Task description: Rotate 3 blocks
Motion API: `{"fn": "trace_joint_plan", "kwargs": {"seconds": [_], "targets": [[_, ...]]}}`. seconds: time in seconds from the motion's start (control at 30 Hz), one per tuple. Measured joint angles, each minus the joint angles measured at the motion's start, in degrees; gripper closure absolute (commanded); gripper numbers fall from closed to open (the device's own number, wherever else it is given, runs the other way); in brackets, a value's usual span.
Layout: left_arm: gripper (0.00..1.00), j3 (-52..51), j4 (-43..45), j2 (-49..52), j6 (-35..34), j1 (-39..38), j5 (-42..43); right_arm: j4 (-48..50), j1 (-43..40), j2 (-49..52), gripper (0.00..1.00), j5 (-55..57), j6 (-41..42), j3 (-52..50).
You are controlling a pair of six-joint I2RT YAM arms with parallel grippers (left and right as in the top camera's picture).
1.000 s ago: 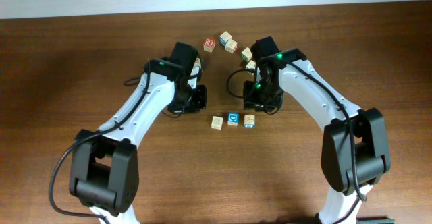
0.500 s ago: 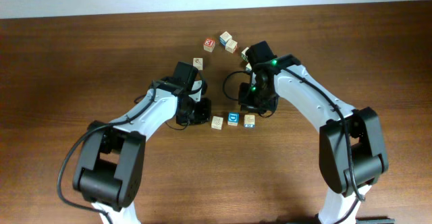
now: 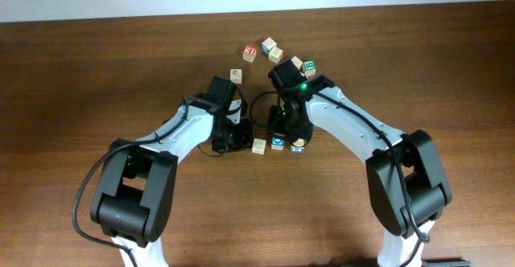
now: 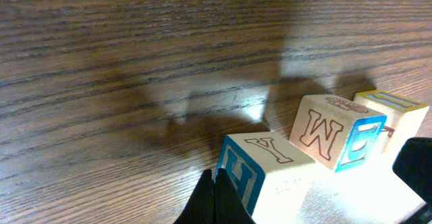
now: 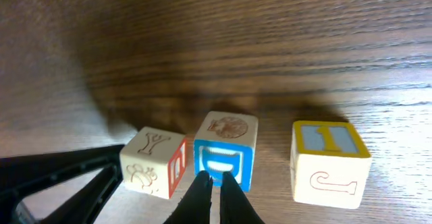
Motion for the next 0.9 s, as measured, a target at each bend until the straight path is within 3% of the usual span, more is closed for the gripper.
{"fn": "trace_joint_plan", "kwargs": {"seconds": [0.43,0.9], "targets": [[1.0,0.0,0.9,0.0,-1.4,0.0,4.9,0.9,0.0,0.7,0.93,1.3,4.5,-1.7],[1.0,0.0,1.9,0.0,-1.7,0.0,5.1,-1.7,0.0,0.8,0.93,0.2,3.0,-1.7]]}}
